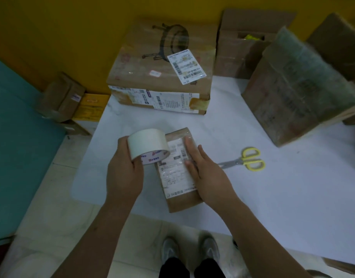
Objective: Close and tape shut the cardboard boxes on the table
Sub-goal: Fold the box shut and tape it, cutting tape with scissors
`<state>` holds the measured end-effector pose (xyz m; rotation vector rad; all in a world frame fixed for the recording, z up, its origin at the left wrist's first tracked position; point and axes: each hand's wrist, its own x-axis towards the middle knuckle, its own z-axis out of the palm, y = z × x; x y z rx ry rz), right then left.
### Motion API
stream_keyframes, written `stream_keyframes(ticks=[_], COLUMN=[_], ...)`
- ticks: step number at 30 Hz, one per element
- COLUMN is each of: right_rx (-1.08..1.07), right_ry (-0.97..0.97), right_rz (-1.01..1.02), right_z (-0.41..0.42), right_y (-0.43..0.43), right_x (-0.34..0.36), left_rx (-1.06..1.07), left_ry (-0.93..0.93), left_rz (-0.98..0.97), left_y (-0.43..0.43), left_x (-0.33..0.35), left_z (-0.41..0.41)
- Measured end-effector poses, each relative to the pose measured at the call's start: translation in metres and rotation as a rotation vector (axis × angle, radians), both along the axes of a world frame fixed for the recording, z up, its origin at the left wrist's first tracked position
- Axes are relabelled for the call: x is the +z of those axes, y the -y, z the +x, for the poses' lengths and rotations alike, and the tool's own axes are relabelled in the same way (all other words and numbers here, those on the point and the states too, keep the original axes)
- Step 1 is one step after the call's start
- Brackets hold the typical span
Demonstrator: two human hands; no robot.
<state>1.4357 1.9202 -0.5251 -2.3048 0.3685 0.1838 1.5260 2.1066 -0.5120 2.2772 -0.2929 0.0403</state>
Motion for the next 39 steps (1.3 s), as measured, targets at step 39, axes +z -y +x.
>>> stream_keyframes(ticks=[39], right_rx=[-0.498], right_ry=[-0.247], right_rz=[-0.539], right_z=[-0.072], right_y=[0.151], right_x=[0.012], left_rx=[-0.052], left_ry=[-0.950], left_rz=[-0.301], left_y=[0.059], left_x=[-0.006], left_z=[-0.018])
